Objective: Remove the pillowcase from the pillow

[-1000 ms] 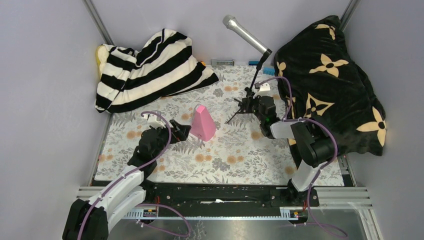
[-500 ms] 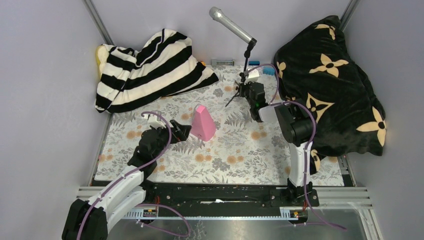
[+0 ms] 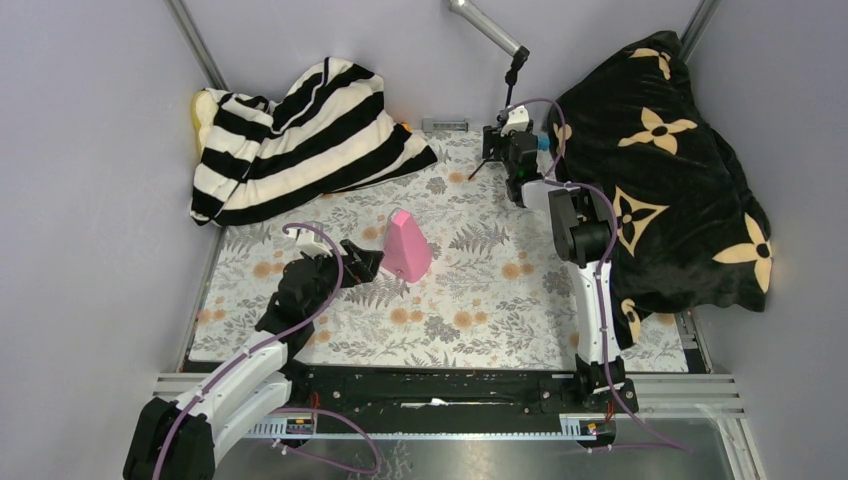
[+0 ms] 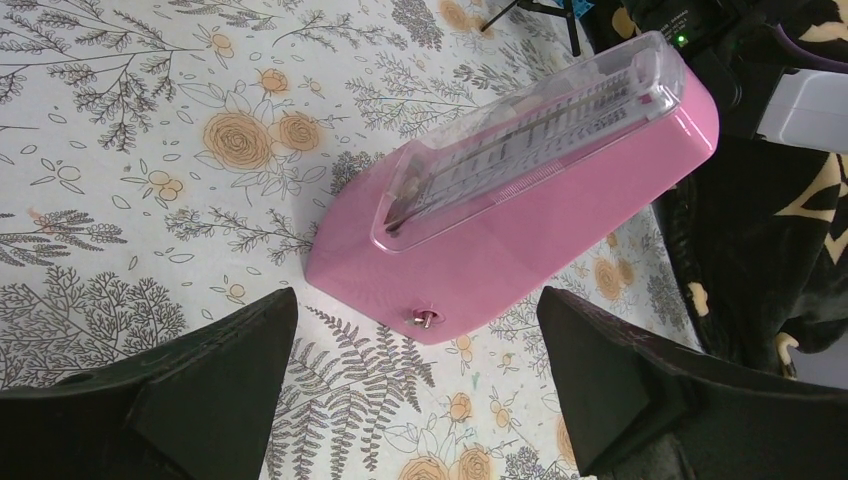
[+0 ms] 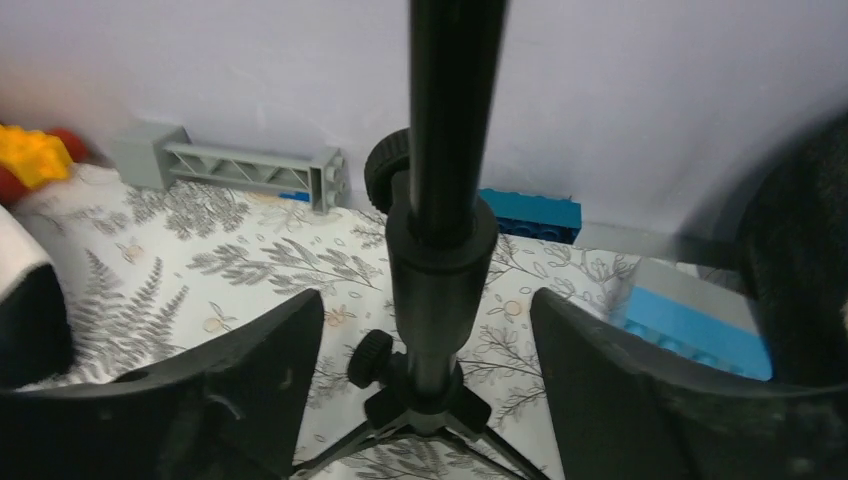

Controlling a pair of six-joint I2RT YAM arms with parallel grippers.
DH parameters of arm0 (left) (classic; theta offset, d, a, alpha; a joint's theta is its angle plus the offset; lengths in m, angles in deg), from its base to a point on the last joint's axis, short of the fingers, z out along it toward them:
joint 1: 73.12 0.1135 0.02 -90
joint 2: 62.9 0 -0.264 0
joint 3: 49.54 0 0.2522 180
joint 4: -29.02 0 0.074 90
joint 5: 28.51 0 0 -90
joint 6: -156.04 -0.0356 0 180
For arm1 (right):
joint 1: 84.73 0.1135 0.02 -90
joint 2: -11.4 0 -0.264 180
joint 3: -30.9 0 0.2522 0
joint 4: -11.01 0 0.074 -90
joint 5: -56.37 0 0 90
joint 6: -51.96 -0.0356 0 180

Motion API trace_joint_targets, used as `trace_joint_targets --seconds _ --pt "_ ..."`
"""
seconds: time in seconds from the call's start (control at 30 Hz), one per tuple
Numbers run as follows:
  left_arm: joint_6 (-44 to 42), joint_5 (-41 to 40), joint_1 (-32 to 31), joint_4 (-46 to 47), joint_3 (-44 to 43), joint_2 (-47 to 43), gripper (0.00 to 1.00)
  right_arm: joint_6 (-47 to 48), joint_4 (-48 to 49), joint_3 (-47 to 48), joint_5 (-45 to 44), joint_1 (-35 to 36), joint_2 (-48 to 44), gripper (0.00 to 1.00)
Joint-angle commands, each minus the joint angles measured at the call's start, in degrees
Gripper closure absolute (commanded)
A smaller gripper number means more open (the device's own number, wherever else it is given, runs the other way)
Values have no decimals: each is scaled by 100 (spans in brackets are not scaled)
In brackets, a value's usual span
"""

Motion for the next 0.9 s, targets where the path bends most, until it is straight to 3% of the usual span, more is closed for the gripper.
trace_joint_targets --seconds 0.0,0.1,0.33,0.57,0.87 --pt "63 35 -26 166 36 -16 1 107 -263 425 277 7 76 9" --pt "96 60 -35 154 45 -22 1 -71 -70 145 442 13 -186 1" --pt "240 189 -93 -141 31 -52 1 -379 265 -1194 211 26 -1278 0" --pt "547 193 -308 -414 318 -285 2 -1190 -27 -2767 -131 26 -2868 1" --pt "616 14 -604 232 11 1035 12 -2316 -622 -4387 385 342 -4637 0"
